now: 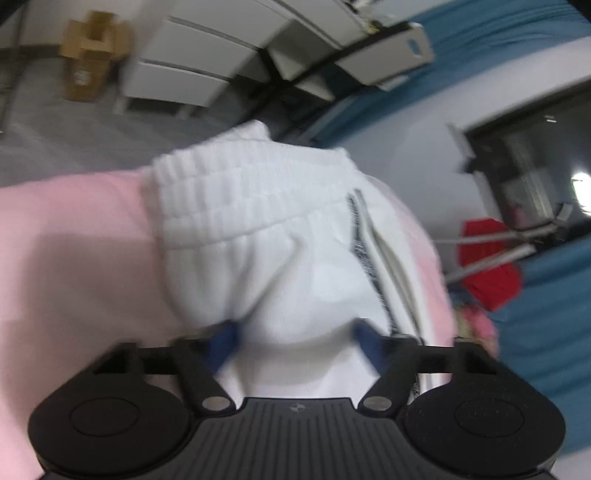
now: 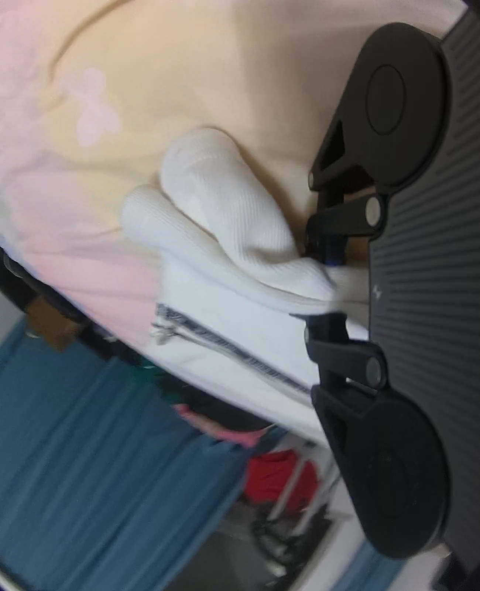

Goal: Fold clothes

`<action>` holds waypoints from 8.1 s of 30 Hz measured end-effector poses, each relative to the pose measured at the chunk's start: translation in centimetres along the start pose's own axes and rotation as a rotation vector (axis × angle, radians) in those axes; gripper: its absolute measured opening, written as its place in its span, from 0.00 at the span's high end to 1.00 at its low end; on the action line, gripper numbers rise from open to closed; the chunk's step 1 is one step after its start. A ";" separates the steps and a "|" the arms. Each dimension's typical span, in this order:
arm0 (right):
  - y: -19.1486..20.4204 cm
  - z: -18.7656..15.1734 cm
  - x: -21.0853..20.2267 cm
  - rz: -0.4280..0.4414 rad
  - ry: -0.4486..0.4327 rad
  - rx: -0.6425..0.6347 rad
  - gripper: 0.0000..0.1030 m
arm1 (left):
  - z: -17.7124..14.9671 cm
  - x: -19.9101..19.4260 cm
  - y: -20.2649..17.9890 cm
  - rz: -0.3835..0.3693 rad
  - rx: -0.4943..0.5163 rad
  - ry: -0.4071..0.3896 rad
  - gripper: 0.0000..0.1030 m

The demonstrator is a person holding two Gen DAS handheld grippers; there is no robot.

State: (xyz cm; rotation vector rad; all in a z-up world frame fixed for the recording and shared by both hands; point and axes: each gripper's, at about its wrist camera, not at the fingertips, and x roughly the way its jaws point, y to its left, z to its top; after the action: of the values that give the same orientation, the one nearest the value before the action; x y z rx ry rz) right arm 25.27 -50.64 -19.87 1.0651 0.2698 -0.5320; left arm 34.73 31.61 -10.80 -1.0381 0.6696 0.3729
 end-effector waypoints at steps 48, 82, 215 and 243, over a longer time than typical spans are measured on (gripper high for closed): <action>-11.5 -1.7 -15.5 0.137 0.127 0.327 0.40 | -9.3 -28.6 5.2 0.032 0.788 -0.118 0.20; -8.8 -1.9 -14.7 0.009 0.066 0.022 0.83 | -33.6 -13.6 -2.7 -0.003 1.244 -0.032 0.12; 9.0 -22.9 -26.1 0.116 0.260 -1.028 0.29 | -0.1 -12.8 15.2 0.010 0.043 -0.109 0.33; 7.7 -13.1 -29.1 0.106 0.130 -0.720 0.30 | -26.1 -29.3 -15.2 -0.149 0.745 -0.713 0.86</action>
State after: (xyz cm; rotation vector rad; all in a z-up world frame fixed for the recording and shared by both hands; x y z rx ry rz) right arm 5.45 -27.99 -6.90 0.4082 0.4735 -0.2326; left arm 13.10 2.18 10.02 -0.1979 0.0524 0.2970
